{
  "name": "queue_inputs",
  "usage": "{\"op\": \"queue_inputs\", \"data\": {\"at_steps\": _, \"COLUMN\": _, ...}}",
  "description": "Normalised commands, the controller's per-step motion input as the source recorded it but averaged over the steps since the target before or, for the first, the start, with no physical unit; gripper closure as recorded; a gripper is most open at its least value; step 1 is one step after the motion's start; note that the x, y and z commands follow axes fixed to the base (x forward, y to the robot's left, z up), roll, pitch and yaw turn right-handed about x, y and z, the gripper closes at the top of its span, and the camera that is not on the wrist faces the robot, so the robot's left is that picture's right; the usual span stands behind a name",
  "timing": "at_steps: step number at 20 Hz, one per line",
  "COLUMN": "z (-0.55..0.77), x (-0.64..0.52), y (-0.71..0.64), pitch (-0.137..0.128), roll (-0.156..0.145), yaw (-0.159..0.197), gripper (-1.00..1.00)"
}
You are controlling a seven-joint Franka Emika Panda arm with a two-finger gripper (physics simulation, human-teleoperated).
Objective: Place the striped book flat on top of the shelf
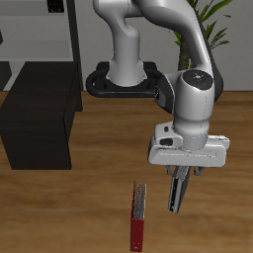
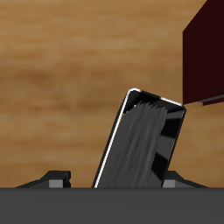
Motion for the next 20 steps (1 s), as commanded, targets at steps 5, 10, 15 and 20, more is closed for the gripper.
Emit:
{"op": "queue_inputs", "data": {"at_steps": 5, "z": 0.08, "x": 0.00, "y": -0.06, "pitch": -0.015, "roll": -0.003, "yaw": -0.001, "gripper": 1.00}}
{"op": "queue_inputs", "data": {"at_steps": 10, "z": 0.26, "x": -0.11, "y": -0.13, "pitch": -0.035, "roll": 0.003, "yaw": 0.002, "gripper": 1.00}}
{"op": "queue_inputs", "data": {"at_steps": 15, "z": 0.51, "x": -0.27, "y": -0.16, "pitch": -0.063, "roll": -0.009, "yaw": 0.016, "gripper": 1.00}}
{"op": "queue_inputs", "data": {"at_steps": 20, "z": 0.47, "x": -0.30, "y": -0.17, "pitch": -0.042, "roll": -0.006, "yaw": 0.003, "gripper": 1.00}}
